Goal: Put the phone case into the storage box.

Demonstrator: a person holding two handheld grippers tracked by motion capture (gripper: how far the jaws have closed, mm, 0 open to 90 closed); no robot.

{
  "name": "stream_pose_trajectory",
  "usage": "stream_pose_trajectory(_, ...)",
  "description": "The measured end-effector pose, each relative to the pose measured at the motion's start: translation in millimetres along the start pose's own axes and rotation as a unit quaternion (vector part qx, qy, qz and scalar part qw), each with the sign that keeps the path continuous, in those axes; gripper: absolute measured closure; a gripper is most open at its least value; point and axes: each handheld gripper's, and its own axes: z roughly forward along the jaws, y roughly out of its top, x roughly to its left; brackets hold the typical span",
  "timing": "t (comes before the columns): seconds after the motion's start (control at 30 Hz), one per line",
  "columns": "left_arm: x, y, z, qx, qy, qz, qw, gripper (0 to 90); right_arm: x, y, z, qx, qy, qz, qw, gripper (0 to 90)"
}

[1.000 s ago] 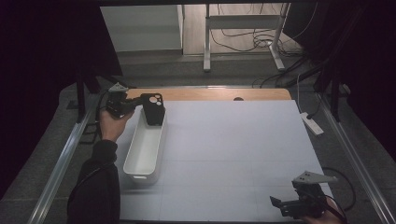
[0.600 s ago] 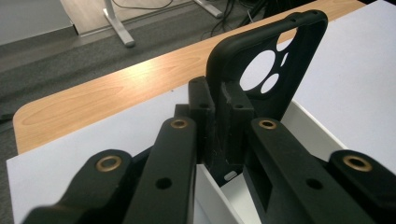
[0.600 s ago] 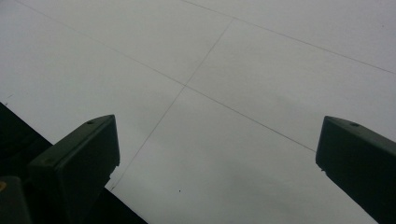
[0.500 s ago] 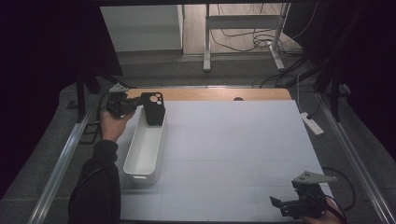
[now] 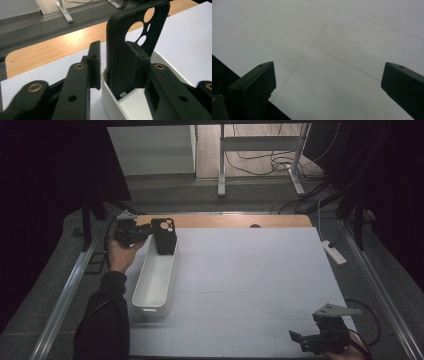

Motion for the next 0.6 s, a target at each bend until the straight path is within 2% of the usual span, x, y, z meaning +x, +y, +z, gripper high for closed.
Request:
stream_pose_trajectory(0.4,1.9,-4.2,-5.9,0.016,-0.022,-0.033,0.9991,47.3,0.2,0.2,-0.3,0.000,-0.001,-0.001,1.0000,0.0)
stream_pose_trajectory(0.6,-0.7,-7.1,-7.0,0.029,-0.028,-0.035,0.9985,40.0,0.4,0.1,-0.4,-0.002,-0.001,0.000,1.0000,0.0)
